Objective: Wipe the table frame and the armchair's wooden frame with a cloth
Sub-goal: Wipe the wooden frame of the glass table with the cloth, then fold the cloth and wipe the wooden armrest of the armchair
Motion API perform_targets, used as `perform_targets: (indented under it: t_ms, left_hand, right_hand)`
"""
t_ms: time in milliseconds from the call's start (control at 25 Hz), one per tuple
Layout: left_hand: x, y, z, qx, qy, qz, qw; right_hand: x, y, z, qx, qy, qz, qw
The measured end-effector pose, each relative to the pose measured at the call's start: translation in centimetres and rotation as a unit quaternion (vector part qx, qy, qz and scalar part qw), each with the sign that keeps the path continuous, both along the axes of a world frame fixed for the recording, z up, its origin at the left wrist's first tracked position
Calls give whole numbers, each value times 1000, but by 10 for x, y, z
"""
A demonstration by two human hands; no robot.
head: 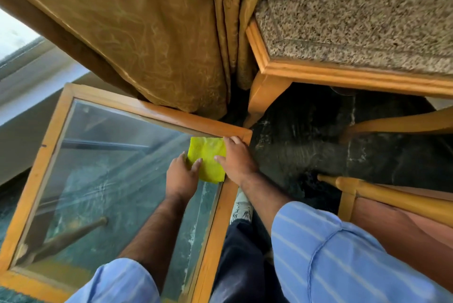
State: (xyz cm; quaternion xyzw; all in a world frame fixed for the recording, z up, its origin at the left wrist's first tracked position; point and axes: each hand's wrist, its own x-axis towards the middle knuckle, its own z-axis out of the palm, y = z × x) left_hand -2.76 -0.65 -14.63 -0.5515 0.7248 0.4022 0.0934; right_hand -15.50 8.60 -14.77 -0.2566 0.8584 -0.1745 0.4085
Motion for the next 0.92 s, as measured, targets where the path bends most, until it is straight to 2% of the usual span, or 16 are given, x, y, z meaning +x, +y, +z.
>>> perform_targets:
  t_ms: [160, 280, 400, 520, 760, 920]
  left_hand:
    - [5, 4, -3, 87, 44, 63, 993]
    - [-4, 30, 10, 183, 143, 79, 969]
    - [-29, 52, 42, 233, 184, 73, 952]
    - [-73, 90, 84, 257, 215, 19, 942]
    - [-152, 176, 166, 277, 243, -112, 923]
    - [-212, 260, 227, 261, 267, -207, 904]
  right_hand:
    - [-12, 9, 8, 30, -68, -24, 997]
    - [-29, 48, 25, 17, -144, -120, 982]
    - [-48, 80, 53, -26, -203, -181, 962]
    - [-85, 134, 96, -63, -157, -240, 956]
    - [-128, 269, 195, -119, -55, -289, 948]
    - [-137, 370, 256, -153, 32, -408, 900]
